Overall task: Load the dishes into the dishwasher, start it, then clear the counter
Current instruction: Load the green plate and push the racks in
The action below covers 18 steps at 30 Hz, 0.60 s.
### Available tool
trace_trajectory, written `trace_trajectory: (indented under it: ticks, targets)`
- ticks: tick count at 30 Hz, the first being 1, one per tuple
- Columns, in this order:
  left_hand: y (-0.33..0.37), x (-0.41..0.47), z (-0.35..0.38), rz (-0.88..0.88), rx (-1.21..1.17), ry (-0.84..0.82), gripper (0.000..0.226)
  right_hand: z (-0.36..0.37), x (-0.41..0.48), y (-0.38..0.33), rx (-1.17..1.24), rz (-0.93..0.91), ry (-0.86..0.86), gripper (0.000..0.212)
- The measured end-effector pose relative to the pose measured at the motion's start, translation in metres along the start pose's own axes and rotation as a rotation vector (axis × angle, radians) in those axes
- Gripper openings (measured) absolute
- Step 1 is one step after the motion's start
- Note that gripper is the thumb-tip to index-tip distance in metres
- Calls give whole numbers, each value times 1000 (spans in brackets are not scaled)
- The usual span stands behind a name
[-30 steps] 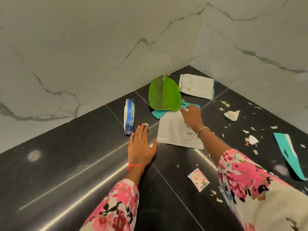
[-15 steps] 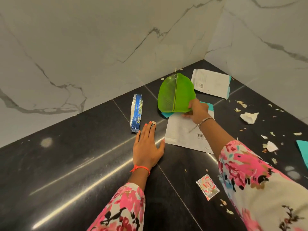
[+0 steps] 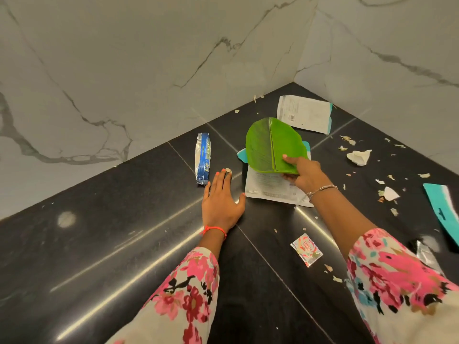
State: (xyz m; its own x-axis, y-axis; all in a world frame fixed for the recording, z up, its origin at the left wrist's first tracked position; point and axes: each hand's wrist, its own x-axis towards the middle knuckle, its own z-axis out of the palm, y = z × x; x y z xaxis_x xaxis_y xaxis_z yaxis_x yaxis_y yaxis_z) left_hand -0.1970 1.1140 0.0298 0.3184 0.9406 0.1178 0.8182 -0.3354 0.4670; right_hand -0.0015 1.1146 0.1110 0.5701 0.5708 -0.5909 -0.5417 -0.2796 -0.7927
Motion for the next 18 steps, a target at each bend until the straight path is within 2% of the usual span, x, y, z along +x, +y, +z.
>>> trace_trajectory:
  ticks: [2,6,11,18]
  targets:
    - [1,0,-1,0,-1,-10,68,-17,-12,9,-3,10,-35,39]
    - [2,-3,-11,30,-64,-68,68,-58,-47,29,16,2,-37,51]
    - [8,-36,-32,66,-104,-174,66,-118,-120,49,-74,-37,61,27]
    - [18,-187,-43,192,-137,-208,62,-204,-240,103,-88,-101,74,31]
